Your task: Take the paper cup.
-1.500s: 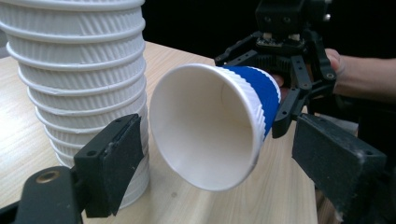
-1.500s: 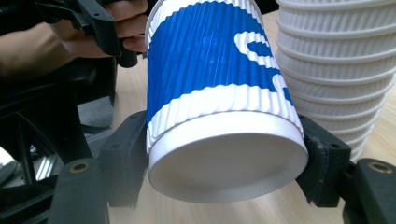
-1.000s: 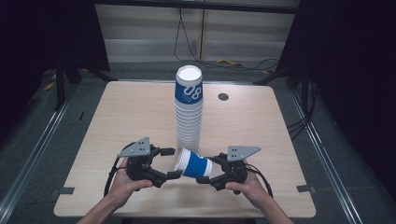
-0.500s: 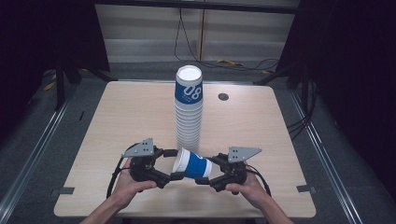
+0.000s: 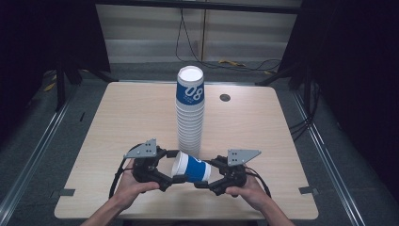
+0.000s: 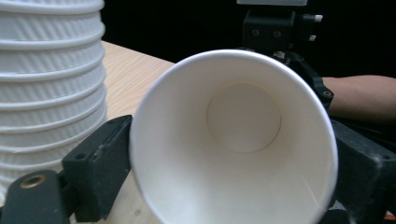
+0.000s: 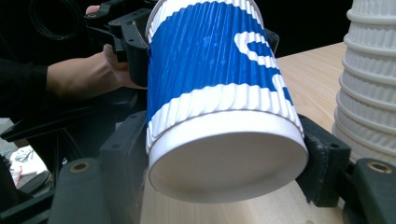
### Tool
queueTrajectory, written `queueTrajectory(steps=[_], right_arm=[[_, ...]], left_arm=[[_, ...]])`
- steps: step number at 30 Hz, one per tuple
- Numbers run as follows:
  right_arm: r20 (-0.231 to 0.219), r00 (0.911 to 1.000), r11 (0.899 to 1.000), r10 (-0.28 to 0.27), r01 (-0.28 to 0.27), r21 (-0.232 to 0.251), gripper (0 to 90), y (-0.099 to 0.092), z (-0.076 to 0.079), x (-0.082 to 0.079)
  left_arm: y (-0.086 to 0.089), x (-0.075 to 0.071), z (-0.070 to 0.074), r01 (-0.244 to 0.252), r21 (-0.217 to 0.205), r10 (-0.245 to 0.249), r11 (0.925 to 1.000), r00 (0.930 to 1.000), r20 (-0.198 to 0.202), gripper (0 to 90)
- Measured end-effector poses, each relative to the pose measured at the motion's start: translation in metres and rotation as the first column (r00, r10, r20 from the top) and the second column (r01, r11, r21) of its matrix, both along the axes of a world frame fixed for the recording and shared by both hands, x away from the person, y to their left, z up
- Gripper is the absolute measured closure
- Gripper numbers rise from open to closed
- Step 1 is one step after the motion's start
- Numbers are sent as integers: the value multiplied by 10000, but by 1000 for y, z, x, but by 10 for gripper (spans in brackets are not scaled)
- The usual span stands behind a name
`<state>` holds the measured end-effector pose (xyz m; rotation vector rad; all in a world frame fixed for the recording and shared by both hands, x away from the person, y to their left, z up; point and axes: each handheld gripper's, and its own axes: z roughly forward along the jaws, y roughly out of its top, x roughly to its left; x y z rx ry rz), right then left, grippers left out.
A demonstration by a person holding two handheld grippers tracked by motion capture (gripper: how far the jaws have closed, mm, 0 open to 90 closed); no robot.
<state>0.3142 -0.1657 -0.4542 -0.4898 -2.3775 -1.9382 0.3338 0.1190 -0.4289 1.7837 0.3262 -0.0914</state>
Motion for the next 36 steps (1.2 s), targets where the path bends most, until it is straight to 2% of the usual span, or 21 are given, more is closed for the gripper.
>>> queueTrajectory(steps=[3, 9, 11, 15, 18, 19, 24, 28, 32, 36], right_arm=[[-49, 10000, 10000, 43, -43, 0, 285, 0, 0, 0], [13, 10000, 10000, 60, -60, -66, 285, 1, -1, 0], [-166, 9998, 9999, 124, -125, -101, 285, 0, 0, 1], [-391, 9991, 9995, 185, -195, -253, 281, 0, -1, 2], [-326, 9992, 9990, 225, -237, -370, 278, 0, -1, 2], [-350, 9991, 9988, 236, -250, -410, 272, 0, -1, 1], [-240, 9997, 9964, 85, -105, -846, 242, 2, 1, 0], [-587, 9983, 9927, -47, -25, -1209, 180, 3, -1, 2], [-730, 9972, 9856, -136, 11, -1689, 165, 3, -5, 2], [-784, 9957, 9780, -485, 314, -2063, 140, -1, -7, 1]], left_arm=[[-3, 1, -1, 65, 70, -65, 10000, 9999, -110, 102], [-8, 0, -2, 157, 212, -155, 9997, 9999, -67, 104], [-7, 1, -2, 290, 141, -286, 9995, 9993, -223, 122], [-6, 2, -2, 410, 207, -405, 9989, 9990, -198, 144], [-5, 2, -1, 513, 141, -510, 9986, 9985, -186, 159], [-5, 1, -1, 412, 147, -410, 9990, 9991, -144, 164], [-6, 2, -1, 560, 84, -559, 9984, 9984, -129, 183], [-4, 2, 0, 439, 104, -438, 9990, 9989, -156, 183], [0, 3, 0, 352, 127, -349, 9993, 9990, -273, 180], [6, 6, 1, 31, 288, -22, 9996, 9995, -318, 178]])
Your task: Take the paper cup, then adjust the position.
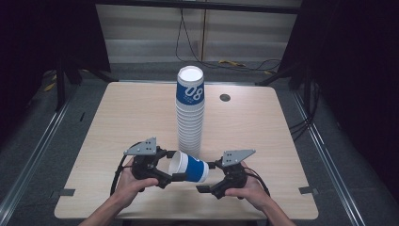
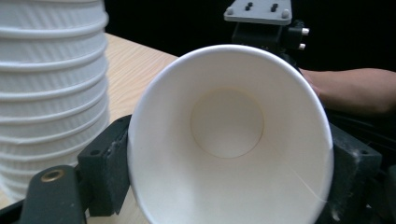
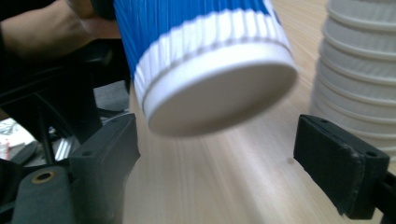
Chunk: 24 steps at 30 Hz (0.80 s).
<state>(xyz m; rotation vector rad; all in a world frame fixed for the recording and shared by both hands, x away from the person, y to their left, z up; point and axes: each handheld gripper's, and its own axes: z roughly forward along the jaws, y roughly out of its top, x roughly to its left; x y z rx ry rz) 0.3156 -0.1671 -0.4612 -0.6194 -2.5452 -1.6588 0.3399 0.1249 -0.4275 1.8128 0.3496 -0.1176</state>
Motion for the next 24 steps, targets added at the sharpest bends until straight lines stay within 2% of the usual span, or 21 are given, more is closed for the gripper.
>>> queueTrajectory(steps=[2, 4, 9, 12, 14, 15, 19, 24], right_arm=[[72, 9997, 9996, -219, 220, -184, 143, -3, 0, 1], [187, 9979, 9945, -624, 637, -834, 140, -8, 0, 3], [337, 9914, 9850, -1261, 1292, -1140, 144, -16, 1, 4], [450, 9837, 9789, -1739, 1777, -1008, 144, -23, 4, 5], [422, 9795, 9753, -1971, 2002, -928, 145, -27, 5, 7], [455, 9784, 9745, -2018, 2053, -910, 149, -28, 5, 7], [650, 9717, 9680, -2269, 2324, -946, 159, -32, 7, 6], [639, 9664, 9631, -2490, 2540, -886, 158, -37, 9, 6]], left_arm=[[3, 0, 0, -355, 4, 355, 9994, 9993, -66, 174], [5, 0, 1, -453, 111, 453, 9989, 9990, 23, 174], [10, 1, 5, -463, 288, 461, 9985, 9989, 81, 173], [16, 1, 8, -462, 551, 456, 9974, 9989, 112, 172], [20, 1, 9, -632, 666, 624, 9958, 9980, 135, 172], [22, 1, 10, -807, 843, 786, 9932, 9965, 271, 172], [31, 4, 11, -1289, 1173, 1252, 9847, 9914, 382, 172], [41, 8, 15, -1577, 1496, 1526, 9761, 9872, 454, 170]])
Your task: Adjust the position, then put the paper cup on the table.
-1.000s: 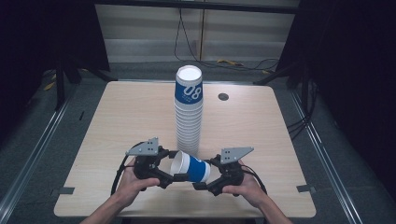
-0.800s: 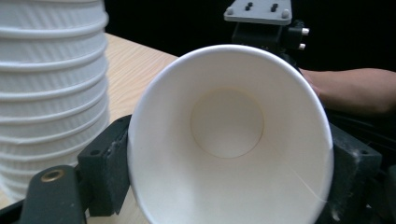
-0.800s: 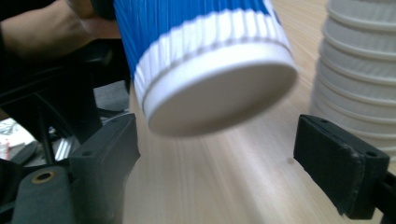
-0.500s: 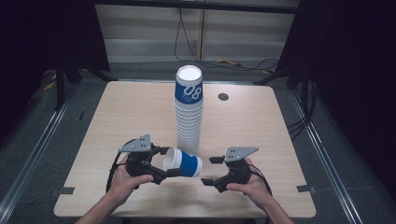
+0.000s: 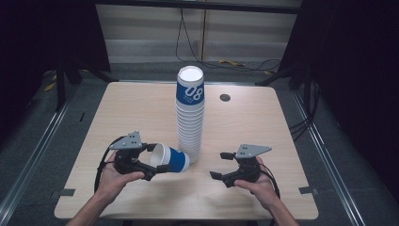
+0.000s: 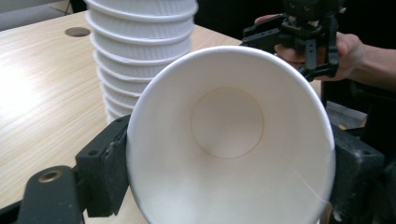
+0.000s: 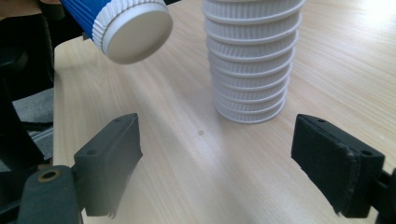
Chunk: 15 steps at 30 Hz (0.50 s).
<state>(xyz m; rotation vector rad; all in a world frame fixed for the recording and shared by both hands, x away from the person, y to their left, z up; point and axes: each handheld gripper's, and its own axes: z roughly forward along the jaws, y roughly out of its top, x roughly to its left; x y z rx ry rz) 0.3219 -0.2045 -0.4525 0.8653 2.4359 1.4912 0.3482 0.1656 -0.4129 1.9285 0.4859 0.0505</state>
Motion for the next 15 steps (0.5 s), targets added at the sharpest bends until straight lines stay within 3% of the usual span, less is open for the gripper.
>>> queueTrajectory(steps=[3, 5, 10, 12, 13, 15], right_arm=[[4, 9998, 9998, -186, 186, 27, 159, -3, 0, 2], [33, 9994, 9994, -348, 348, 28, 162, -4, 0, 2], [190, 9986, 9984, -501, 496, 262, 165, -6, 2, 3], [178, 9976, 9975, -666, 662, 253, 165, -6, 3, 5], [156, 9975, 9973, -695, 691, 243, 165, -6, 2, 6], [147, 9963, 9962, -850, 847, 212, 163, -7, 2, 8]], left_arm=[[8, 4, 2, -258, 108, 260, 9996, 9996, -136, 170], [13, 8, 4, -581, 253, 595, 9980, 9966, -575, 170], [24, 15, 7, -902, 442, 932, 9949, 9931, -716, 170], [30, 18, 8, -1222, 683, 1270, 9901, 9894, -702, 170], [32, 19, 8, -1563, 861, 1628, 9839, 9839, -738, 170], [36, 22, 7, -1656, 996, 1742, 9811, 9810, -855, 170]])
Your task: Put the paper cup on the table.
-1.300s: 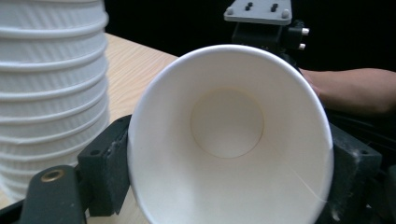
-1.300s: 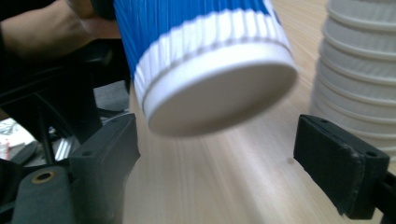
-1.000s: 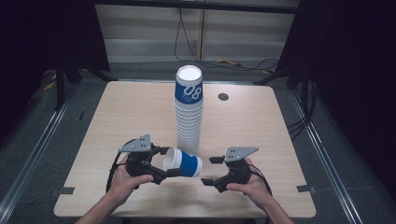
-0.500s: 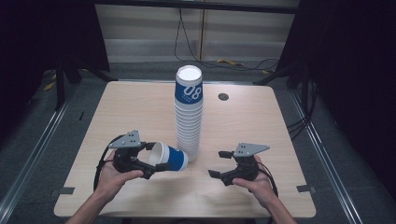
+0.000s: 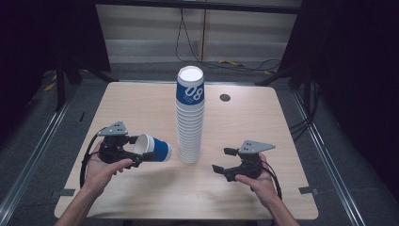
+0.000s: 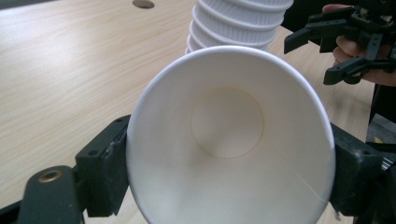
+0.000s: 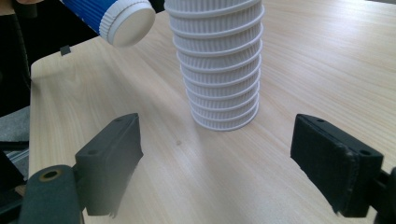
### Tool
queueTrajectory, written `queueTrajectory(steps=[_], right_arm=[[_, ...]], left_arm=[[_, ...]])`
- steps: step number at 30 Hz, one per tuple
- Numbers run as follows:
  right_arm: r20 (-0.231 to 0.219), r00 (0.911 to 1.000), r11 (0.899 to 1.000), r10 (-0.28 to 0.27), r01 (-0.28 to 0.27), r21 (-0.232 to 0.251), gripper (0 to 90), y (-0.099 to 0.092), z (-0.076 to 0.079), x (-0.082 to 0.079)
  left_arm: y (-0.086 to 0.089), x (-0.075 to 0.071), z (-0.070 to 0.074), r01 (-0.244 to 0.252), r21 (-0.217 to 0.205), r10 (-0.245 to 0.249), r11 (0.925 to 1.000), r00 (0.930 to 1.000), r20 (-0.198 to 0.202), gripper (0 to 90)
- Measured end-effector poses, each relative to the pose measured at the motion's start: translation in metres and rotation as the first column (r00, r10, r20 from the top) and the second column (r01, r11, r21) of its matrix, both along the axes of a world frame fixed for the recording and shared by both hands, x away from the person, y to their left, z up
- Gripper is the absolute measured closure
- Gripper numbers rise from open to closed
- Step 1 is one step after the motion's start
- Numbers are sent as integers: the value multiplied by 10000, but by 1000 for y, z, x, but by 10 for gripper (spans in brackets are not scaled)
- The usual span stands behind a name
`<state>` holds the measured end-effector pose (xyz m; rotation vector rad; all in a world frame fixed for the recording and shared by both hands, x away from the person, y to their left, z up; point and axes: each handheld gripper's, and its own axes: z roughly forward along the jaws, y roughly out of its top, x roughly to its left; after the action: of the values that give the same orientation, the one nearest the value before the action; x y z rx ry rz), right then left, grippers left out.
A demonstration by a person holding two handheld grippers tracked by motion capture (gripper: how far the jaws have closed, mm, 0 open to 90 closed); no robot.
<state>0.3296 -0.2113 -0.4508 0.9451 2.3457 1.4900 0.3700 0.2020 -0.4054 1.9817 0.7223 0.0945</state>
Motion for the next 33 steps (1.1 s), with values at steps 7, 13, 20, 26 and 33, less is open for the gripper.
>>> queueTrajectory(steps=[7, 13, 20, 26, 33], right_arm=[[-53, 10000, 10000, 19, -20, -18, 179, 1, -1, 0], [-172, 9999, 9999, 9, -6, 139, 171, -2, -5, 0], [-519, 9984, 9995, 237, -225, 238, 194, -2, -9, 4], [-500, 9975, 9988, 498, -496, 62, 195, 2, -9, 3], [-560, 9957, 9973, 735, -738, -30, 213, 6, -7, 1]], left_arm=[[8, 10, -1, -334, 687, 330, 9971, 9994, 60, 165], [16, 19, 7, -480, 992, 454, 9939, 9986, 283, 163], [24, 38, 3, -875, 1832, 898, 9792, 9959, -42, 163], [24, 48, 0, -1201, 2679, 1224, 9559, 9924, 82, 163], [24, 58, 1, -1111, 3529, 1256, 9290, 9919, -185, 160]])
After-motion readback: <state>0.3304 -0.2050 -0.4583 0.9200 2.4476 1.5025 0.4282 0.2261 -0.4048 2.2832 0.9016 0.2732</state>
